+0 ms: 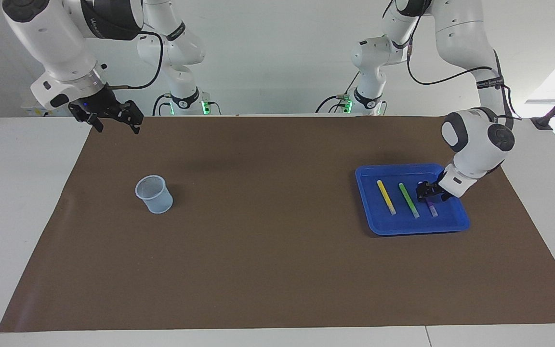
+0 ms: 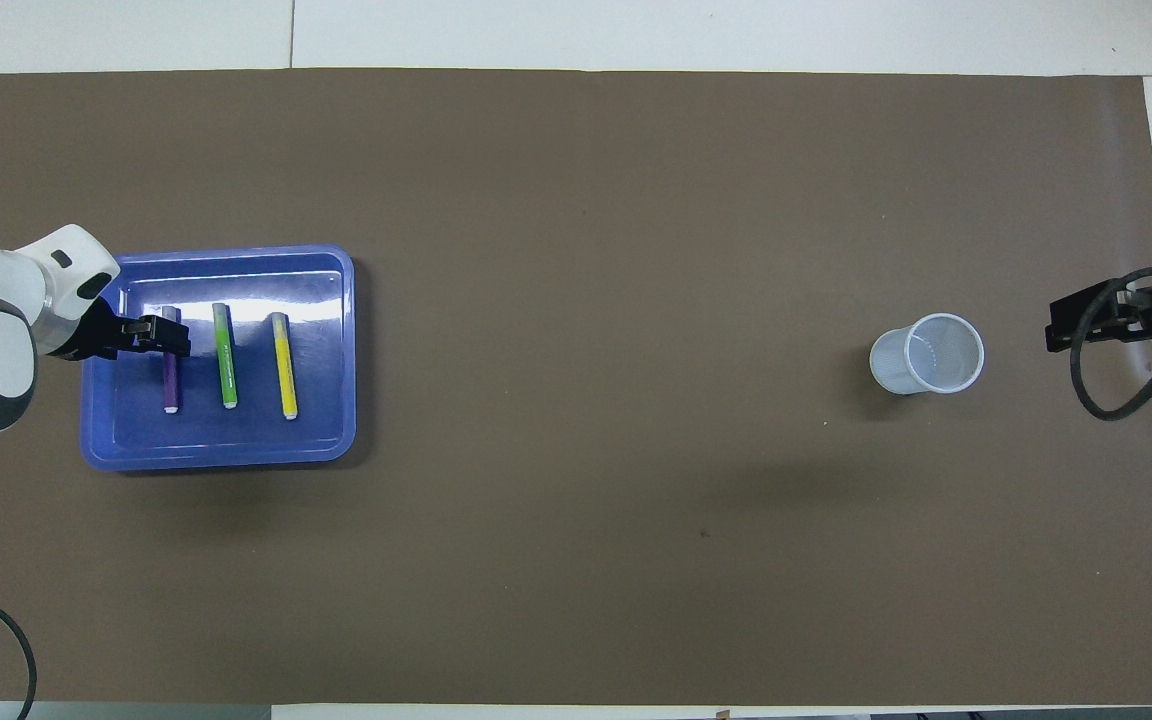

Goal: Transfer and insert pens with both arms
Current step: 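Grasp the purple pen with the left gripper while the right gripper approaches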

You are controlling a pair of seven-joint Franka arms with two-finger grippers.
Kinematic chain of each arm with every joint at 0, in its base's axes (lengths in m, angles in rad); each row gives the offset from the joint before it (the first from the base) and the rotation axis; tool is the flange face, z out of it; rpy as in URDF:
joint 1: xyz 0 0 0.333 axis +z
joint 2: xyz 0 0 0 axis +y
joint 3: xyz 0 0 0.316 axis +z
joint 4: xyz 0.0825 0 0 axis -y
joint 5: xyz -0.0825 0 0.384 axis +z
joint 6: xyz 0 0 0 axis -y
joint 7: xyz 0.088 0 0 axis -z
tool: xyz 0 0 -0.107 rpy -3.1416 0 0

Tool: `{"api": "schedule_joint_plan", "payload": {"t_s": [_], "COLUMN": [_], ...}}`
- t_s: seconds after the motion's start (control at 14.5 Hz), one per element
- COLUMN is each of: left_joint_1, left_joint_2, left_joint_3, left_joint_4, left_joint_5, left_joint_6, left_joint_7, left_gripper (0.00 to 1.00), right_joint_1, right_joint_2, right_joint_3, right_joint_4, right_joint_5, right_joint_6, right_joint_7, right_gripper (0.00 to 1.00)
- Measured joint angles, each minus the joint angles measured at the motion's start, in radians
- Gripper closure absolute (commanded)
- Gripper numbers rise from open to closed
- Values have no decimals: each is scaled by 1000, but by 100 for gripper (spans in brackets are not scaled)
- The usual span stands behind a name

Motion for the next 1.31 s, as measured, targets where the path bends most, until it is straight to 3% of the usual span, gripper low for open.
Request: {"api": "schedule_joint_plan", "payload": {"t_s": [0.14, 0.28, 0.55, 0.76, 1.31], "left_joint_1": [0, 0, 0, 0, 0], "left_joint_2": [11, 12, 12, 13, 13], "left_joint_3": [3, 4, 4, 4, 4], "left_joint_4": [0, 1, 1, 1, 36], "left_joint_5": [0, 0, 0, 0, 0], "left_joint_6": [10, 11, 12, 20, -12], "left_joint_7": [22, 29, 32, 36, 50], "left_gripper": [21, 32, 65, 100, 100], "right_joint_1": [3, 3, 3, 25, 42], "right_joint_2": [-7, -15, -27, -27, -27], "right_joint_3": [5, 7, 6, 9, 10], "right_joint_4": [0, 0, 0, -7, -74], "right_joint_5": [3, 46, 75, 97, 350], "right_joint_6": [-5, -13, -38, 34, 193], "right_joint_7": [0, 0, 0, 0, 191], "right_gripper": [0, 0, 0, 0, 0]}}
